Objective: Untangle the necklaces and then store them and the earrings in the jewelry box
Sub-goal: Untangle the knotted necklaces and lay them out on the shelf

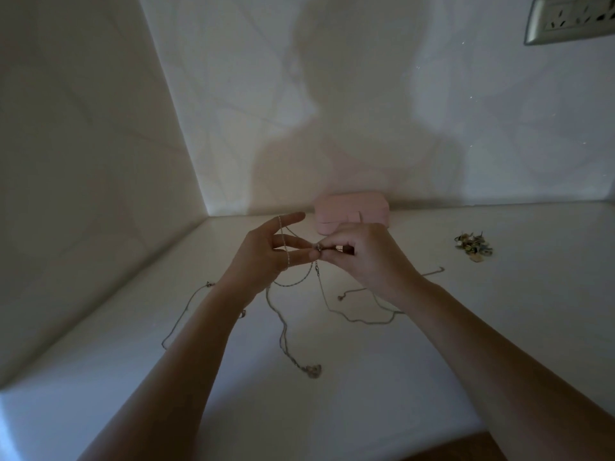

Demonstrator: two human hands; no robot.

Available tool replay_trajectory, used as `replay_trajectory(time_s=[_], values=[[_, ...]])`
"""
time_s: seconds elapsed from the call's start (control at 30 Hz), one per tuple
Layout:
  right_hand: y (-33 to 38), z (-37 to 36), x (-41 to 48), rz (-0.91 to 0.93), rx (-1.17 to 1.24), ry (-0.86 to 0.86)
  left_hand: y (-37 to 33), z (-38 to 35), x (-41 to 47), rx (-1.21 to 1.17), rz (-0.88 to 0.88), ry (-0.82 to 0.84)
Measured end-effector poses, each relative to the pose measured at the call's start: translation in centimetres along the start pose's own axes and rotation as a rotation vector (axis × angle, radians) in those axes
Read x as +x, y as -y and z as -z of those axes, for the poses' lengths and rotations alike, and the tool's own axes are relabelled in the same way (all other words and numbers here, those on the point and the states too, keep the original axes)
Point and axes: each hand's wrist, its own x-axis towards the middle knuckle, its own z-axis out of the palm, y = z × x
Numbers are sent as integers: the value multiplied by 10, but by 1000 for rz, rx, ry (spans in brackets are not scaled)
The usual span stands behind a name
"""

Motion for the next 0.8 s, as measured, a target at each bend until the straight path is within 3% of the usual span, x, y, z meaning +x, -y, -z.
replay_trajectory(time_s=[0.37, 0.57, 0.8], values=[[0, -3, -1, 11, -54, 5, -1, -4, -2, -7, -105, 16], [2, -2, -2, 91, -60, -199, -2, -3, -3, -123, -22, 28], [-1, -2, -1, 230, -122, -245, -4, -2, -5, -193, -31, 61]])
